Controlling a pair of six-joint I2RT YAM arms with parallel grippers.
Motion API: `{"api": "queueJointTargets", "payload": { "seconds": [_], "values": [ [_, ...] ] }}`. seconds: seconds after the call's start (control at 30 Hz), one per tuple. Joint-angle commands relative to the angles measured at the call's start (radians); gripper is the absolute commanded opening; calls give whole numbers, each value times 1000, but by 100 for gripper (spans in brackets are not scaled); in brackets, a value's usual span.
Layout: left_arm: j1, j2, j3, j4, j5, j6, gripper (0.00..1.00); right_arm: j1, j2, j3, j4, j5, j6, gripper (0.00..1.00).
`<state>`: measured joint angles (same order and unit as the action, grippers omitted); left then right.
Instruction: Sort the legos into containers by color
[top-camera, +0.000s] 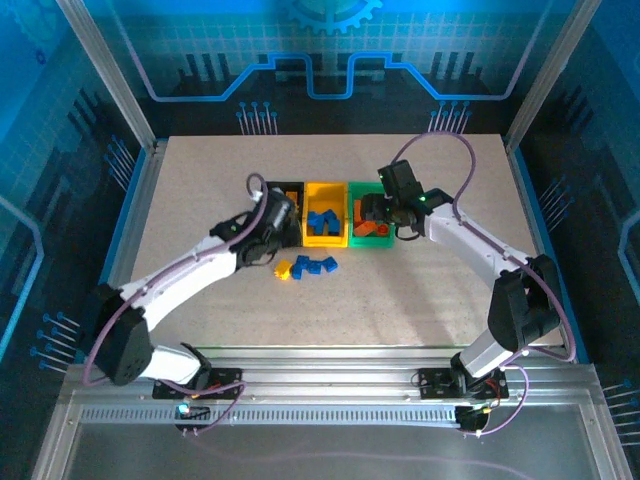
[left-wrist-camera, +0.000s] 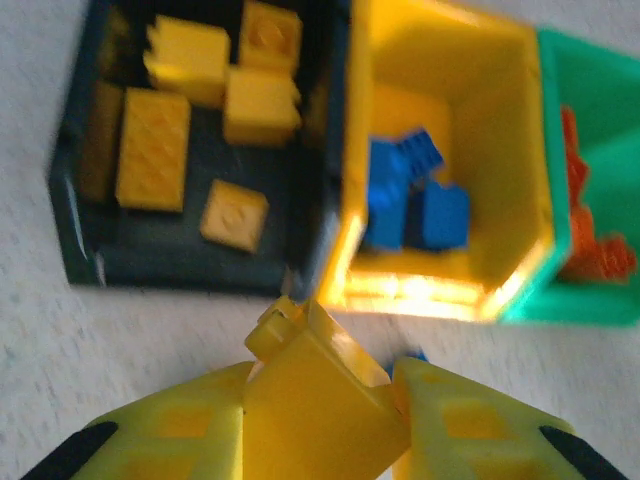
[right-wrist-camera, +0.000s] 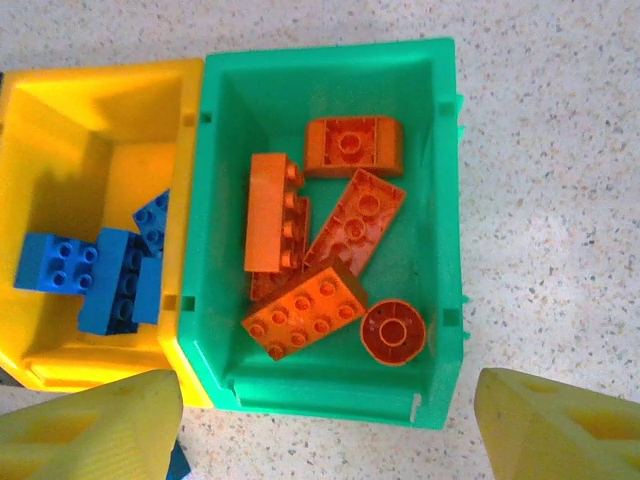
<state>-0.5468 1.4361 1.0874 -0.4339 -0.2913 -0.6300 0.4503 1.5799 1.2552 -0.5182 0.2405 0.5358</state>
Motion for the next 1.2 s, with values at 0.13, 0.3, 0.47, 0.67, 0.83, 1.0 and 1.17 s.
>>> {"api": "queueJointTargets", "payload": {
  "seconds": [0.13, 0.3, 0.47, 0.67, 0.83, 1.0, 1.17],
  "values": [
    [125, 295, 259, -65, 5, 100, 28, -10, -42, -25, 0, -8, 29, 78],
    [150, 407, 356, -100, -5, 102, 33, -10, -70, -31, -6, -9, 30, 78],
    [147, 411, 373, -118, 18, 97, 52, -10, -85, -33, -8, -17, 39, 79],
    [117, 219, 215, -72, 40, 73, 74, -14, -104, -40, -3, -24, 44, 79],
    [61, 2, -26, -34, 66, 23, 90, -13, -124, -61, 12, -36, 53, 79],
    [57, -127, -275, 63, 140, -20, 87, -13, -136, -86, 31, -50, 68, 79],
    [65, -84, -339, 193, 177, -44, 87, -12, -132, -86, 35, -56, 75, 79]
  ]
}}
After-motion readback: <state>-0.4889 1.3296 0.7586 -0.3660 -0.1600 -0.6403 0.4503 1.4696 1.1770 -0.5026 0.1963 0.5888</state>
